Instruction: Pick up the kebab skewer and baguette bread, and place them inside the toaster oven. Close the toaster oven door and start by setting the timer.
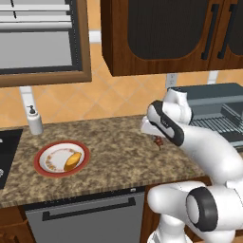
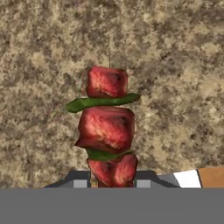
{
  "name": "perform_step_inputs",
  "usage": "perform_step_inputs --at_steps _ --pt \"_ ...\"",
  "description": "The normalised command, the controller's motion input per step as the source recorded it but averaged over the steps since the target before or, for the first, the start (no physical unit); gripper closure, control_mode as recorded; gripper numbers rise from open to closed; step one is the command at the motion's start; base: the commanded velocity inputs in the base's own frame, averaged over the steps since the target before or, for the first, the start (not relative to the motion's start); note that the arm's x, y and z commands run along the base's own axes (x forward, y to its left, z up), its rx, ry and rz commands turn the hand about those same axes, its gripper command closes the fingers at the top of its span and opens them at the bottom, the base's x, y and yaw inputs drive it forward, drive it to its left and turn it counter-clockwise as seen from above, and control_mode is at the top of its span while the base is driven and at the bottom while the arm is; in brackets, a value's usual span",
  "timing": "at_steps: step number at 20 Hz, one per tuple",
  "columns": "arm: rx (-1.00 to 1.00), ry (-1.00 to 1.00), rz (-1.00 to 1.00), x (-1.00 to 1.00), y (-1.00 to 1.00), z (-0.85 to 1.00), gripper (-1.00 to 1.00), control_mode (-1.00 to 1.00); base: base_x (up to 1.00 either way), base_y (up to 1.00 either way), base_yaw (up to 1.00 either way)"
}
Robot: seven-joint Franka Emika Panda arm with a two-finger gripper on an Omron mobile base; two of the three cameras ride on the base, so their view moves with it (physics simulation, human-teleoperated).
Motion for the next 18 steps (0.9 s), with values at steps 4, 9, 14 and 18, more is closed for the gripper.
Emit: perform_step_inputs --at_steps 4,9,14,18 --pt "0.00 -0.03 -0.02 0.03 -1.00 0.08 1.00 -1.00 0.00 0.00 0.00" --pt "-0.05 0.00 -0.02 0.13 -1.00 0.00 1.00 -1.00 0.00 0.00 0.00" --pt "-0.10 -0.07 -0.08 -0.13 -1.00 0.09 1.00 -1.00 0.00 0.00 0.00" --pt "-0.09 -0.04 -0.09 0.00 -1.00 0.03 1.00 -1.00 0.00 0.00 0.00"
